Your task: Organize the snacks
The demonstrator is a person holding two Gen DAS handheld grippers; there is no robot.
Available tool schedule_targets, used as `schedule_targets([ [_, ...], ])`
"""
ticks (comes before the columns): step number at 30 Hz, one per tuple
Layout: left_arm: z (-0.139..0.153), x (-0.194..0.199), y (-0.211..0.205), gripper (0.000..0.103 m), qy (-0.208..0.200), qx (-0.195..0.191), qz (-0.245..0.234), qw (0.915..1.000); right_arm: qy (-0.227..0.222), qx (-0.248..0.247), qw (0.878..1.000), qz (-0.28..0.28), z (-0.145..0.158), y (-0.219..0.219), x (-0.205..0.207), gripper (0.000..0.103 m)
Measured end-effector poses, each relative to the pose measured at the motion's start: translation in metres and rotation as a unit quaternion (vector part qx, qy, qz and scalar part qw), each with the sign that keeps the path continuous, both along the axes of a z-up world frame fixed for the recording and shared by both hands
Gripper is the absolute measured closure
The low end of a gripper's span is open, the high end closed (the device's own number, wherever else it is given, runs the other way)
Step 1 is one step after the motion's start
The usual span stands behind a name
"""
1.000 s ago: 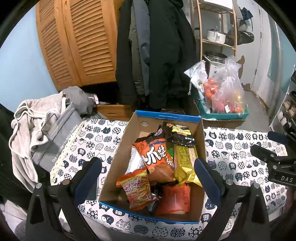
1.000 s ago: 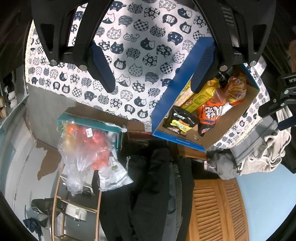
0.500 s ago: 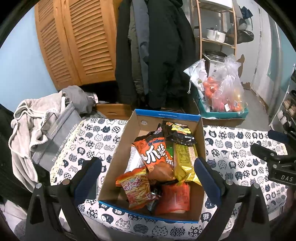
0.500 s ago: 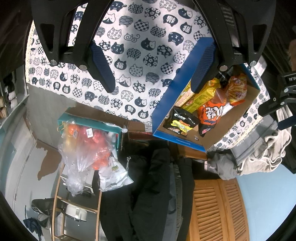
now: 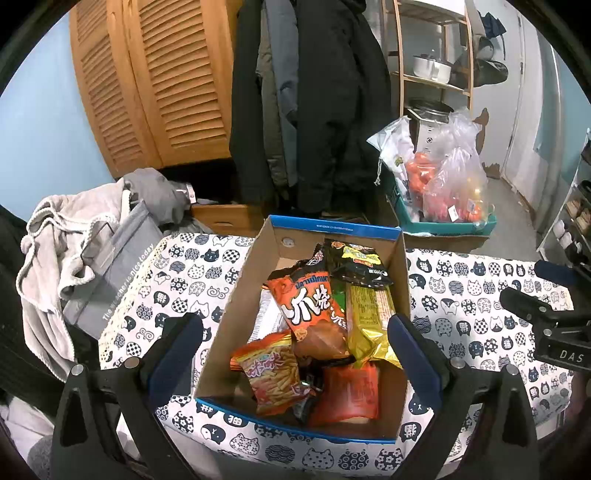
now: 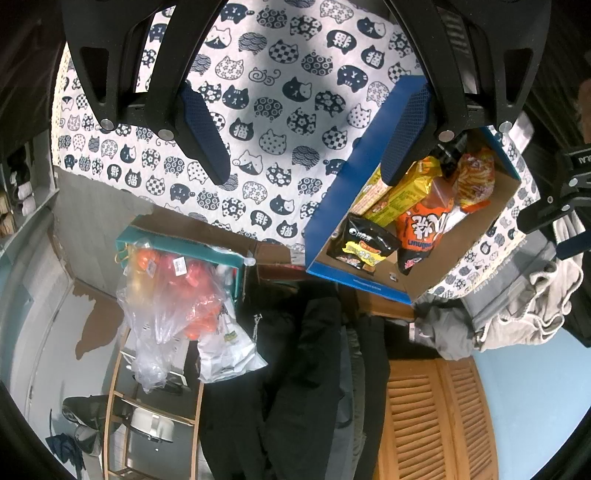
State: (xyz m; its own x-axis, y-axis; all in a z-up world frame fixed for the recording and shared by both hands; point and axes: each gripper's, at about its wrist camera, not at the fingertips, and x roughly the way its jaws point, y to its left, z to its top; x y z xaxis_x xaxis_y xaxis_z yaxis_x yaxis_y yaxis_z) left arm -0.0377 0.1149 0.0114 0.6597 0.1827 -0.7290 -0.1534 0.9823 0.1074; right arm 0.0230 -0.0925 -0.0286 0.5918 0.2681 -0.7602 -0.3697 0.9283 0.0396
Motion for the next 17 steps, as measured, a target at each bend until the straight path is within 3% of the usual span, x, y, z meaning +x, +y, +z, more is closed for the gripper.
schedule_targets([
  [17, -0.0047, -0.0017, -0.0031, 0.002, 0.006, -0.002, -0.008, 0.9999, 0.0, -0.002, 1.0, 0.0, -0.0009, -0.0006, -0.0006, 0.02],
])
